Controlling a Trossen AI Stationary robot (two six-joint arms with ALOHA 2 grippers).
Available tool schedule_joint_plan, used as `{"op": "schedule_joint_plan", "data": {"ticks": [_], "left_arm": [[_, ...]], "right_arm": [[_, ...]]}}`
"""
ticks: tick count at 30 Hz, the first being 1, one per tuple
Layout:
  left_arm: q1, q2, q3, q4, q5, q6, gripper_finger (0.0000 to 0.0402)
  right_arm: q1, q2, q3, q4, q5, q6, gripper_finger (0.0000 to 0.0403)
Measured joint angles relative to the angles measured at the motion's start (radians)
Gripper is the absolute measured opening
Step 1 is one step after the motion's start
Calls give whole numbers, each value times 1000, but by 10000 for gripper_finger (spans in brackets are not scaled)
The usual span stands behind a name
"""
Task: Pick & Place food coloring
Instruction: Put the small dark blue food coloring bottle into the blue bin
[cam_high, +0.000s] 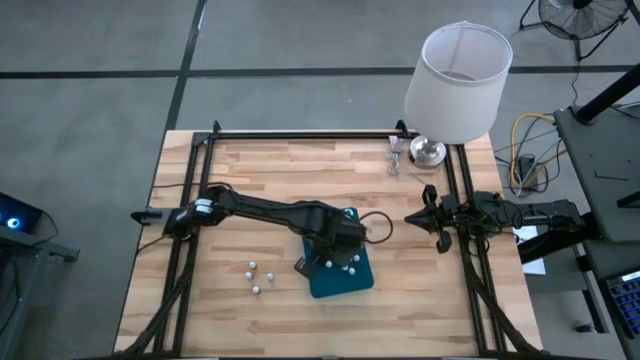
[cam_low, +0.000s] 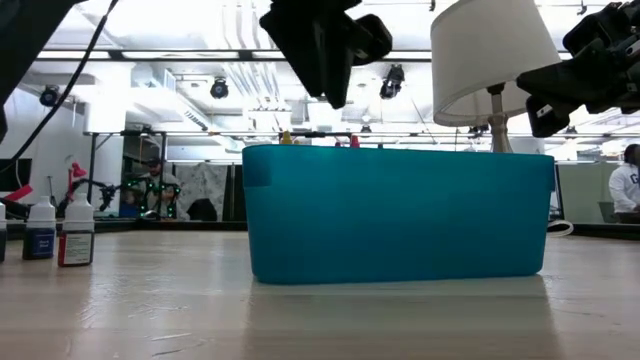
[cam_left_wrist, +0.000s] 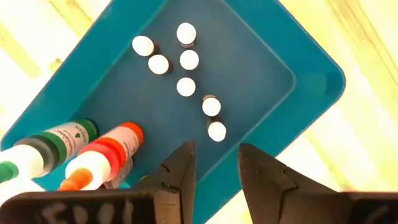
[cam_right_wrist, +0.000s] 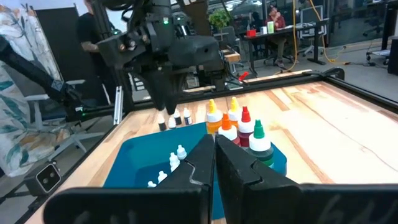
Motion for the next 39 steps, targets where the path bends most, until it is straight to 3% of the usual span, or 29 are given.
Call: {"op": "schedule_joint_plan", "data": {"ticks": [7, 22, 29, 39], "left_arm": [[0, -113, -176, 33, 3, -4, 92], [-43, -505, -791, 419, 29, -37, 92], [-55, -628, -933, 444, 29, -137, 92], [-62, -709, -1008, 432, 27, -212, 92]], "right_arm": [[0, 0, 0, 0, 0, 0, 9], [0, 0, 0, 0, 0, 0, 9], [0, 0, 0, 0, 0, 0, 9], [0, 0, 0, 0, -1, 0, 9]]}}
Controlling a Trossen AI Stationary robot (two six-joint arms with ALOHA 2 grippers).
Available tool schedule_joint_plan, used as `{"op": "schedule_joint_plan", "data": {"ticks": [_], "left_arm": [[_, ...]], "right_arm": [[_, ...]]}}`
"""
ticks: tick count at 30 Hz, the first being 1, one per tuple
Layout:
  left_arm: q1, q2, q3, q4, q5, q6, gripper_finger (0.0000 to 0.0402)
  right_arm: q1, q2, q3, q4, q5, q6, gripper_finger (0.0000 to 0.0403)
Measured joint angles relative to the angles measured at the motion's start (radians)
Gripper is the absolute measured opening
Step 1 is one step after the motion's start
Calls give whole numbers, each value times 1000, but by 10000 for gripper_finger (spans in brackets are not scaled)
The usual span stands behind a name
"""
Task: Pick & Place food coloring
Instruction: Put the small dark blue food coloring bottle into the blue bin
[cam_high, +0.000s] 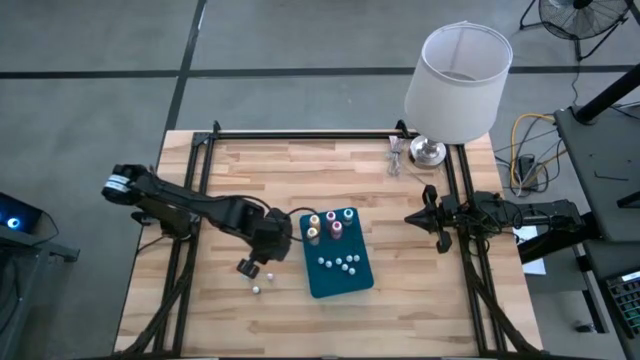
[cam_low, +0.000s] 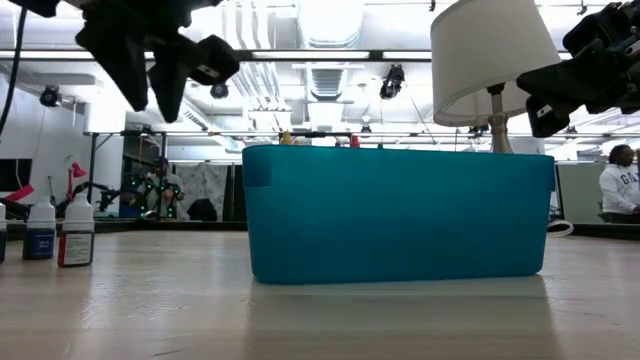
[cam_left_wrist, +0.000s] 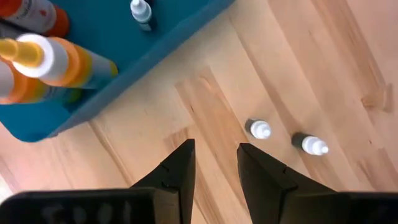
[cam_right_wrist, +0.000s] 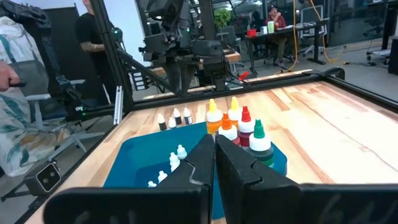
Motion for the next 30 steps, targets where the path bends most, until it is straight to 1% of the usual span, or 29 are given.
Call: {"op": "schedule_joint_plan", "data": {"ticks": [3, 6, 14, 17, 22, 30], "left_arm": [[-4, 0, -9, -22, 0, -1, 93], [-6, 0, -8, -26, 0, -1, 107], [-6, 0, -6, -29, 0, -5, 194], [-13, 0, -6, -59, 2, -23, 213], [-25, 0, -6, -142, 4, -75, 218], [-38, 0, -16, -185, 4, -123, 218]], "right_arm": [[0, 0, 0, 0, 0, 0, 9], [0, 0, 0, 0, 0, 0, 9], [0, 0, 0, 0, 0, 0, 9], [0, 0, 0, 0, 0, 0, 9], [0, 0, 0, 0, 0, 0, 9], [0, 0, 0, 0, 0, 0, 9]]}}
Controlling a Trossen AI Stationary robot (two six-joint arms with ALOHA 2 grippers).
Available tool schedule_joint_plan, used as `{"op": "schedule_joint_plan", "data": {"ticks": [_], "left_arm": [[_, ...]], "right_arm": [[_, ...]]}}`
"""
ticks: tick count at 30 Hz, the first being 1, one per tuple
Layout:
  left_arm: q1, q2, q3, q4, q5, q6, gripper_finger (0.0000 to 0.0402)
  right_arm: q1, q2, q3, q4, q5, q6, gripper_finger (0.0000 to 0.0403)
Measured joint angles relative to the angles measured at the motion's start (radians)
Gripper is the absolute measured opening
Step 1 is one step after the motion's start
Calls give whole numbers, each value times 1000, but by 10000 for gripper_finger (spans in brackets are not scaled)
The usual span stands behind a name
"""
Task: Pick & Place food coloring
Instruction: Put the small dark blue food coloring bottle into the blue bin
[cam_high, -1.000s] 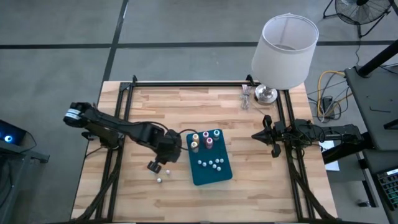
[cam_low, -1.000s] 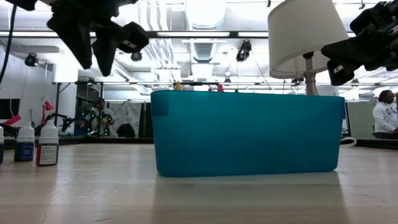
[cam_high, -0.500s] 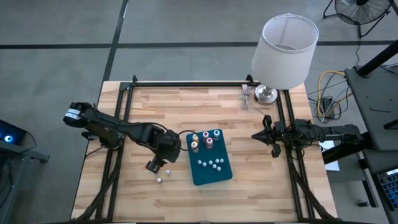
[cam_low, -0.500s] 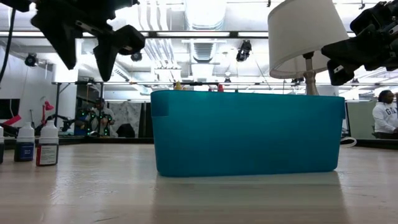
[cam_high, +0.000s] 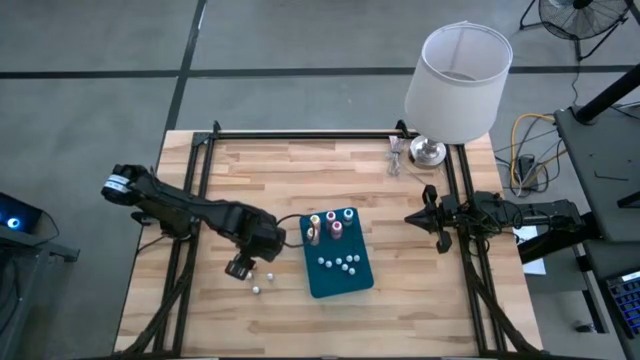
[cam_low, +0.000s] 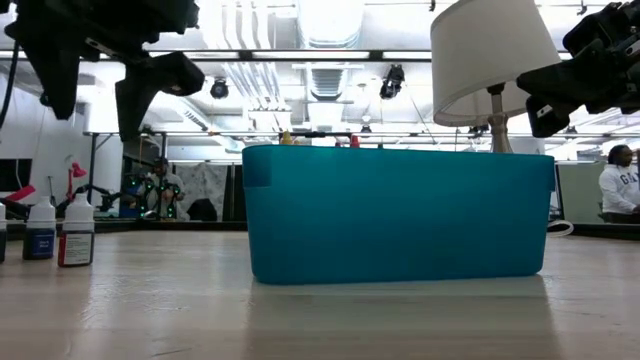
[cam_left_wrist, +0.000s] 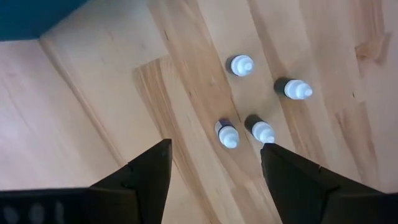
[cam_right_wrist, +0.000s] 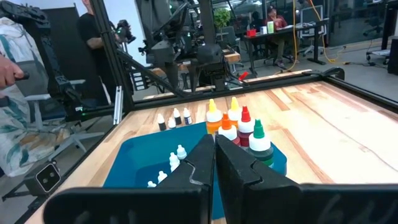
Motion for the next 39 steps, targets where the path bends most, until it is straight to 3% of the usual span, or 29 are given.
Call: {"op": "schedule_joint_plan", "data": {"ticks": [19, 39], "left_arm": [[-22, 0, -212, 173, -4, -17, 218], [-53, 1, -289, 288, 3, -31, 218]], "right_arm": [[0, 0, 0, 0, 0, 0, 9], [0, 0, 0, 0, 0, 0, 9]]}}
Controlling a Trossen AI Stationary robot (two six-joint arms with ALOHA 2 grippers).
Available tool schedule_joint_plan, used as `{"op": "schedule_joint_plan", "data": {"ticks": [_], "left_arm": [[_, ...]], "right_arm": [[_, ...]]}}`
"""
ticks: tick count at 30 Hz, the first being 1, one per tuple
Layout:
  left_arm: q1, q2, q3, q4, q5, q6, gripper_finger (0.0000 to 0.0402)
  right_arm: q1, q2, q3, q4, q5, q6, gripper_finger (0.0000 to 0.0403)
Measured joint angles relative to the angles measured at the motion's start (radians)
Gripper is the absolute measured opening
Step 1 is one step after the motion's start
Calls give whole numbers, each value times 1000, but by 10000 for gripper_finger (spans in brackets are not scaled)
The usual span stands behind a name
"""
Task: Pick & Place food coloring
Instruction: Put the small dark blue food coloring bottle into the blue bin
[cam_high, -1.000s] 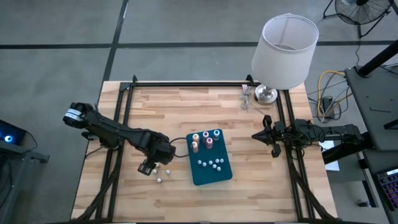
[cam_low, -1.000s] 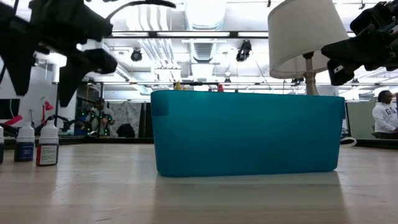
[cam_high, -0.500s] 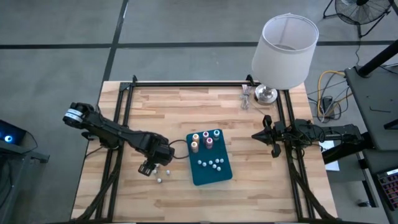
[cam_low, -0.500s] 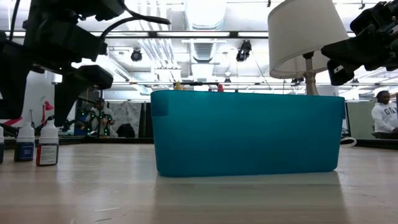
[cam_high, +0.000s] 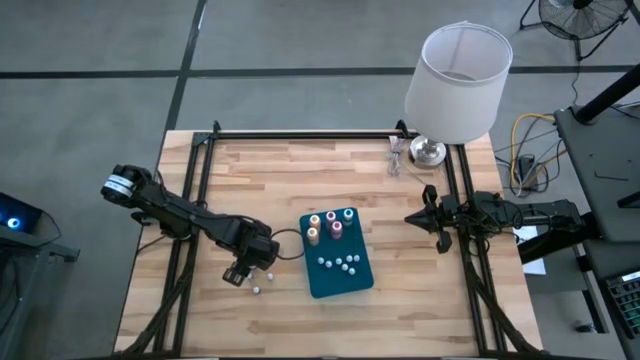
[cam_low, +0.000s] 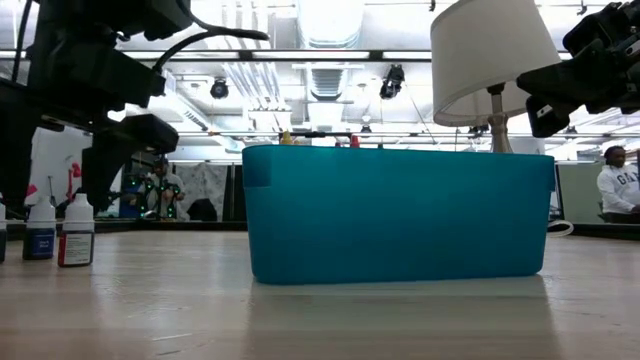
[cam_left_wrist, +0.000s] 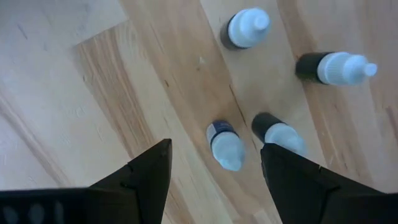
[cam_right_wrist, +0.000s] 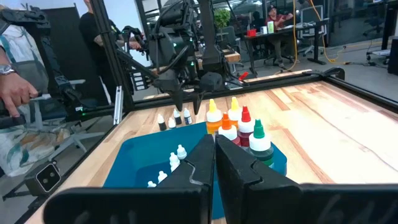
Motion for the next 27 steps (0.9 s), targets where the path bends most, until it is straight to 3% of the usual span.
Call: {"op": "schedule_joint_plan", "data": {"ticks": [27], "left_arm": [[1, 83, 0, 46, -5, 3, 218]], "right_arm": [[0, 1, 0, 0, 0, 0, 9]]}}
